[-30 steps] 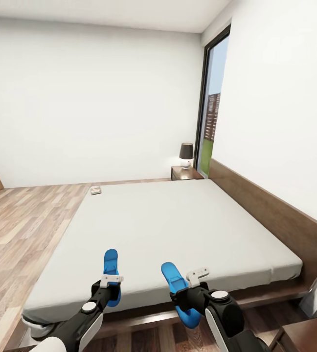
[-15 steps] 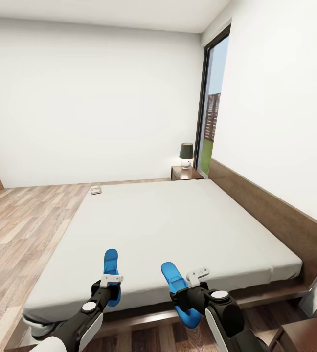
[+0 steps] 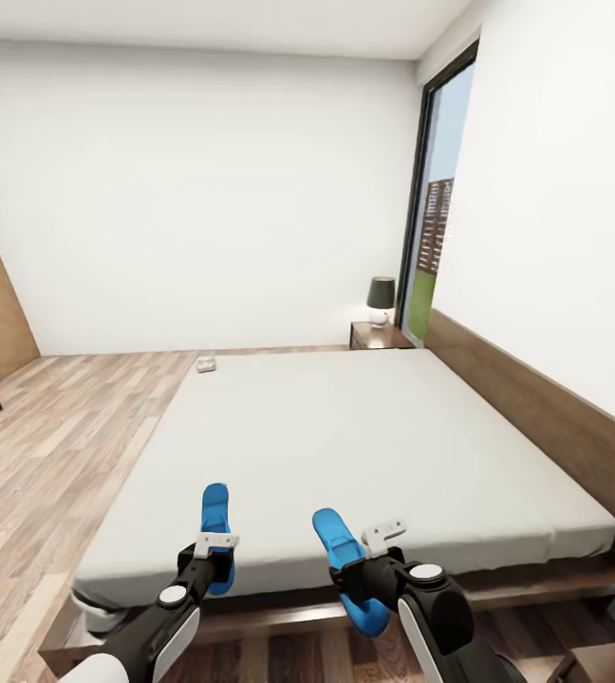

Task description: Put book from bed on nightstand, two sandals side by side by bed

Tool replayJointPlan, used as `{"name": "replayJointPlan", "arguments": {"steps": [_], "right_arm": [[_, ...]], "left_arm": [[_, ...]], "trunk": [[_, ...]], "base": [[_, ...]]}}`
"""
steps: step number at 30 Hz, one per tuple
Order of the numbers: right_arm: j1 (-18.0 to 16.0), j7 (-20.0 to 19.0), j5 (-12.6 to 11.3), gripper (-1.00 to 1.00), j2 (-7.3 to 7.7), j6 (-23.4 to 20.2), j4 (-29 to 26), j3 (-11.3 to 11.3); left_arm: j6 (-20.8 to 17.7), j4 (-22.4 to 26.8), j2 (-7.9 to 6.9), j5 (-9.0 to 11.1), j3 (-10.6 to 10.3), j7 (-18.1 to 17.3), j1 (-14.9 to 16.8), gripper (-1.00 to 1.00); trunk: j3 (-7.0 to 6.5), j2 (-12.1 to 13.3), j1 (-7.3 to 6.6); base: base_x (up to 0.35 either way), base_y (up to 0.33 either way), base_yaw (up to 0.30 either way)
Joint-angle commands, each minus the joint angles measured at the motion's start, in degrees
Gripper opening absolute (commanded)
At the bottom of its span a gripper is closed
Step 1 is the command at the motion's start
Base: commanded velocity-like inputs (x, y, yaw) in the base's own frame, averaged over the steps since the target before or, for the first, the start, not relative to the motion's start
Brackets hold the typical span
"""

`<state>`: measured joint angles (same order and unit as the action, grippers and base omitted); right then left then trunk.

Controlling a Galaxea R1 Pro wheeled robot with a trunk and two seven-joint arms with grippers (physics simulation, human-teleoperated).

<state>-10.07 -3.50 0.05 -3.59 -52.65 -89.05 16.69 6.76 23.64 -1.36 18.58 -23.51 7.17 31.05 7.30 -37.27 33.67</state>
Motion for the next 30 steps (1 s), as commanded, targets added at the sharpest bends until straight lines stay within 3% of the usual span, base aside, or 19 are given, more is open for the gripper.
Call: {"name": "replayJointPlan", "arguments": {"steps": [1, 30], "right_arm": [[-0.04, -0.19, 0.04, -1.00, -0.01, -0.27, -0.07, -0.05], [-0.04, -0.19, 0.04, -1.00, 0.02, -0.26, 0.02, -0.17]], "left_arm": [[0.19, 0.00, -0.05, 0.40, -0.48, 0.39, 0.07, -1.00], [0.19, 0.04, -0.14, 0.42, -0.46, 0.39, 0.07, -1.00]], "trunk": [[0.12, -0.08, 0.02], [0.16, -0.08, 0.02]], "base": [[0.000, 0.000, 0.142], [0.000, 0.000, 0.012]]}}
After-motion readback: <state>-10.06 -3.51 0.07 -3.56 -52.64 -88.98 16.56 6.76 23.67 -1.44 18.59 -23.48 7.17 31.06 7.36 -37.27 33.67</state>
